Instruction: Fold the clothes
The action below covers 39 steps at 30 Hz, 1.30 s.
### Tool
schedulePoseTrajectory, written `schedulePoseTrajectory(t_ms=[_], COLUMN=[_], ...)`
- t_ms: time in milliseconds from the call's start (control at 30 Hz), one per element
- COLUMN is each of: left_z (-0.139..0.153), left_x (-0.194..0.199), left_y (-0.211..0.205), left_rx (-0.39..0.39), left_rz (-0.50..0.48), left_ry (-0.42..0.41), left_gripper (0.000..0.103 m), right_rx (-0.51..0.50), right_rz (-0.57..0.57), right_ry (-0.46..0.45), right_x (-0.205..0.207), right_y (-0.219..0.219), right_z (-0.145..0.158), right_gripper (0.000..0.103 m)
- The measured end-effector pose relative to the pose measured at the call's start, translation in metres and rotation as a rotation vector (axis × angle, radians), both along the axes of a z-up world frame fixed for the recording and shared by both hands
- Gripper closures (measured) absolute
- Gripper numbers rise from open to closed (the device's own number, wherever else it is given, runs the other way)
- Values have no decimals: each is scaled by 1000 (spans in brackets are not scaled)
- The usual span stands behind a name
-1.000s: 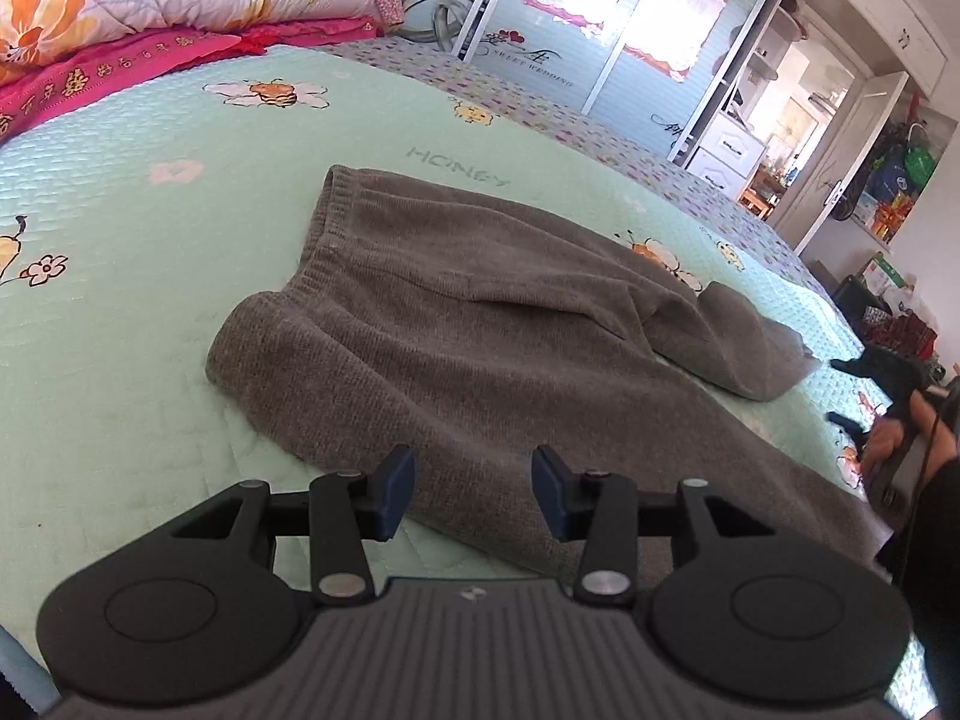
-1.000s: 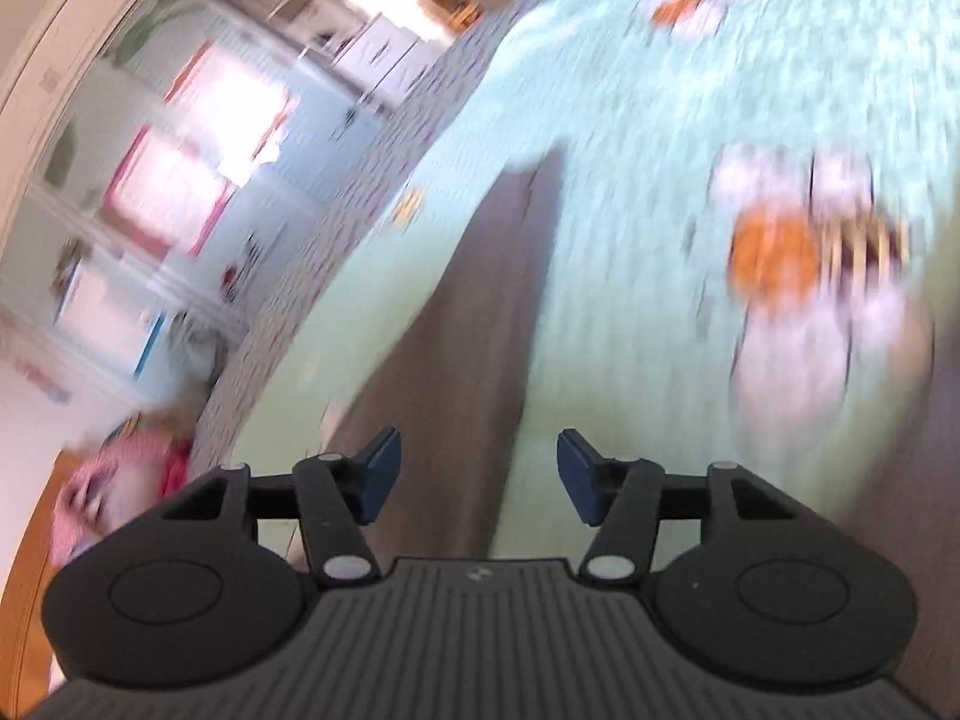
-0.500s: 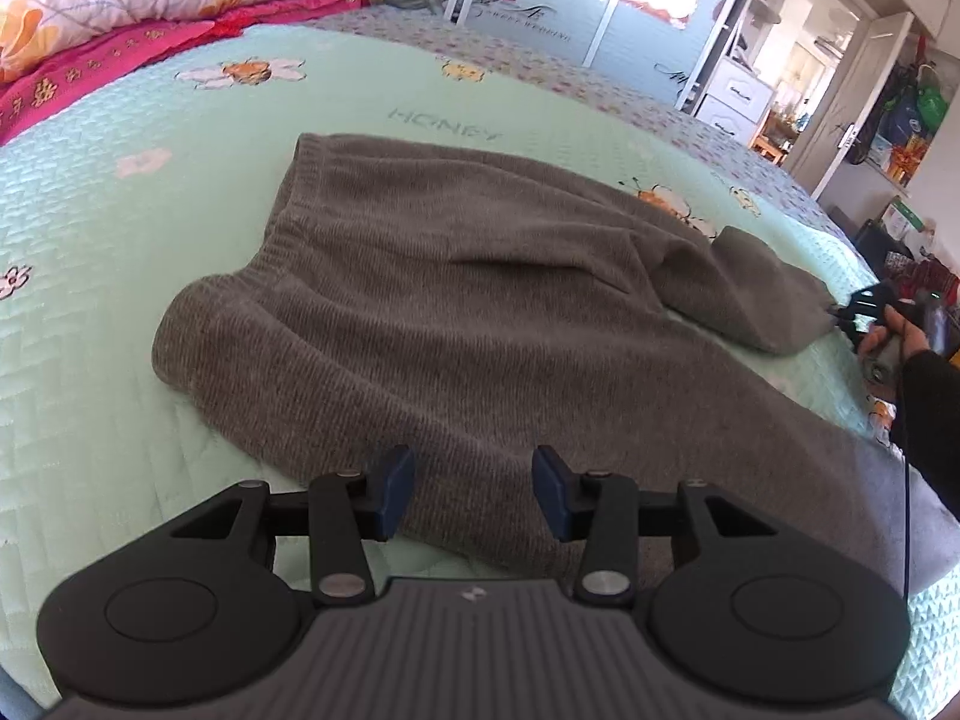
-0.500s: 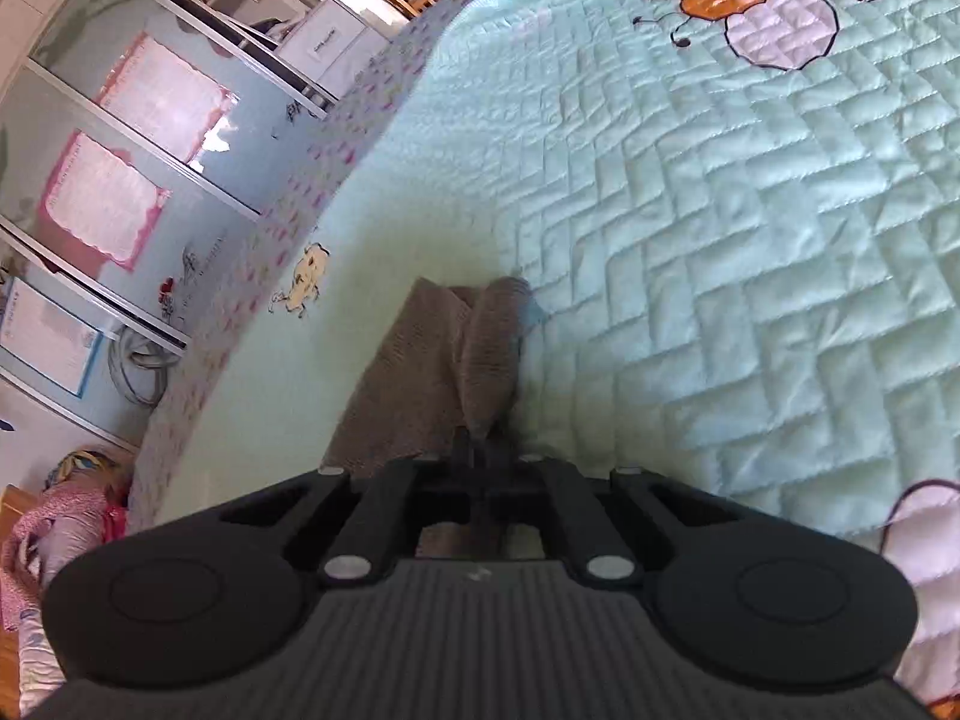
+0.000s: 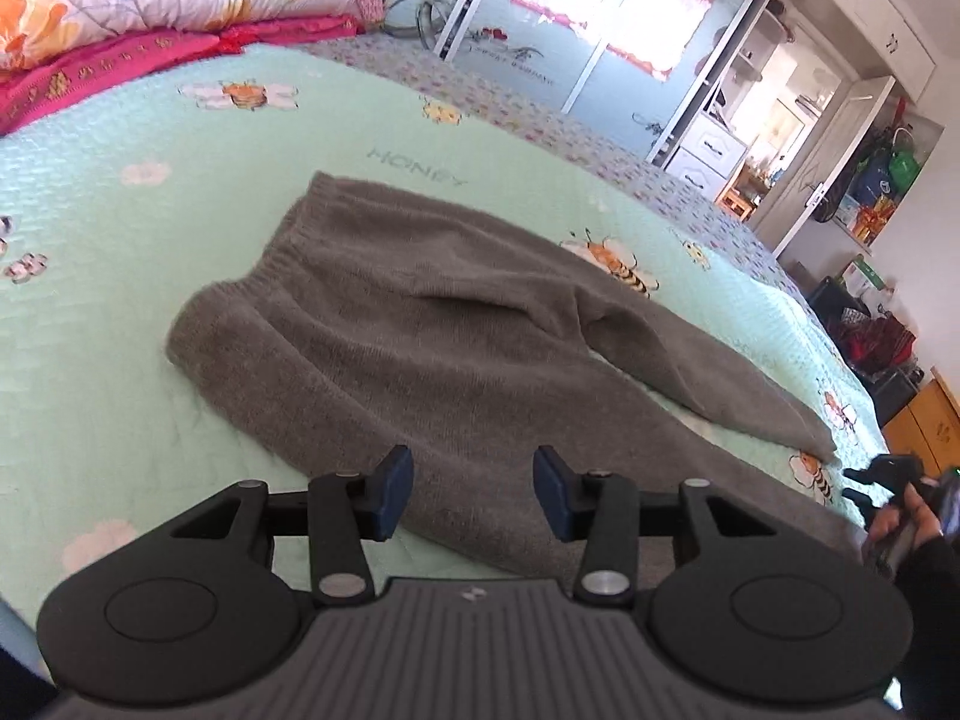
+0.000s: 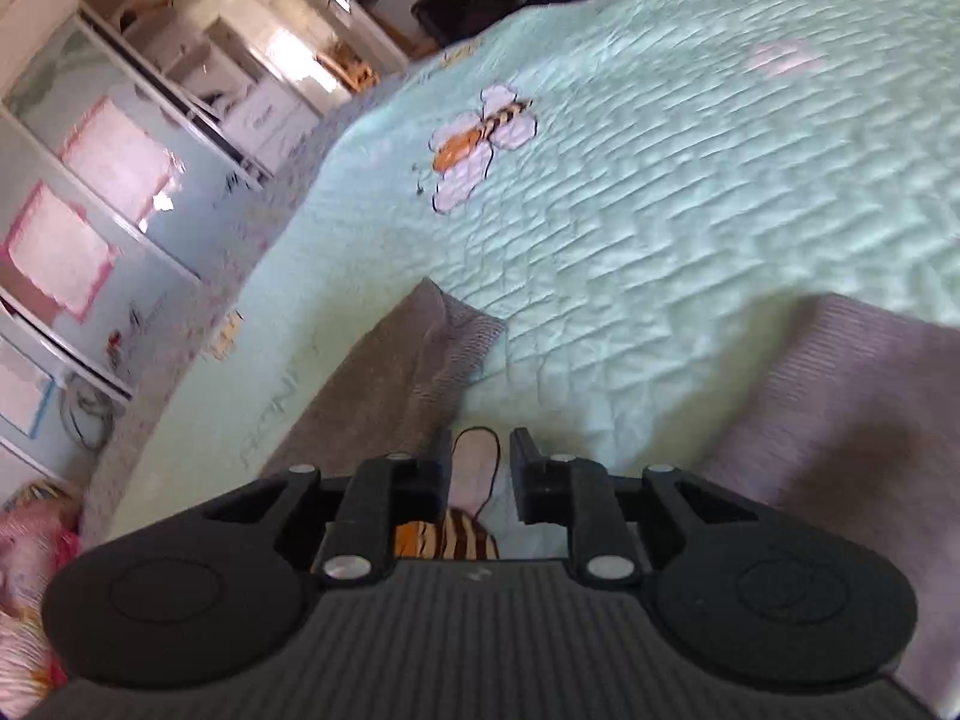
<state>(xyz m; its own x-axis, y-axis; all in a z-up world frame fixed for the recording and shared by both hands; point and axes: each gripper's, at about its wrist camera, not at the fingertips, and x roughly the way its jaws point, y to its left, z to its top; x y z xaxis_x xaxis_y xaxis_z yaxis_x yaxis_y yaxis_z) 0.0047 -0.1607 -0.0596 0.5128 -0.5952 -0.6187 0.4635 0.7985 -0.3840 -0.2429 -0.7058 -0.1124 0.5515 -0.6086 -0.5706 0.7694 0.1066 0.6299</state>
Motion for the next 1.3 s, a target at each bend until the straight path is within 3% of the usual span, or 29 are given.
schedulePoseTrajectory(t_ms=[133, 200, 233, 333, 467, 533, 567, 600, 833, 933, 1033, 1100, 1300], left_z=[1, 2, 2, 2, 0, -3, -4, -4, -7, -9, -10, -10, -11], left_x=[3, 4, 4, 6, 11, 9, 8, 8, 8, 4, -1, -2, 3], left_y=[6, 6, 5, 0, -8, -11, -12, -12, -13, -17, -22, -21, -4], left_rx=[1, 1, 6, 27, 40, 51, 57, 60, 84, 89, 91, 85, 53], left_rz=[31, 41, 40, 32, 29, 23, 20, 17, 27, 13, -11, -10, 59], left_ry=[20, 30, 30, 32, 26, 35, 40, 44, 39, 43, 45, 44, 69], left_gripper=[54, 54, 54, 54, 54, 54, 54, 54, 54, 54, 54, 54, 54], right_rx=[-15, -1, 20, 89, 102, 102, 107, 109, 86, 108, 94, 97, 33], right_rz=[48, 56, 47, 24, -8, -6, -2, -1, -87, -53, -32, -40, 45], right_ry=[-20, -22, -17, -18, -63, -67, -59, -60, -111, -106, -118, -157, -310], right_x=[5, 17, 26, 47, 62, 66, 67, 65, 19, 10, -2, -18, -72], right_y=[14, 10, 2, -23, -50, -58, -63, -68, -100, -103, -89, -71, 18], right_z=[15, 18, 15, 0, -18, -20, -21, -21, -25, -38, -30, -22, 2], right_gripper=[72, 53, 50, 49, 49, 57, 81, 98, 99, 98, 82, 66, 63])
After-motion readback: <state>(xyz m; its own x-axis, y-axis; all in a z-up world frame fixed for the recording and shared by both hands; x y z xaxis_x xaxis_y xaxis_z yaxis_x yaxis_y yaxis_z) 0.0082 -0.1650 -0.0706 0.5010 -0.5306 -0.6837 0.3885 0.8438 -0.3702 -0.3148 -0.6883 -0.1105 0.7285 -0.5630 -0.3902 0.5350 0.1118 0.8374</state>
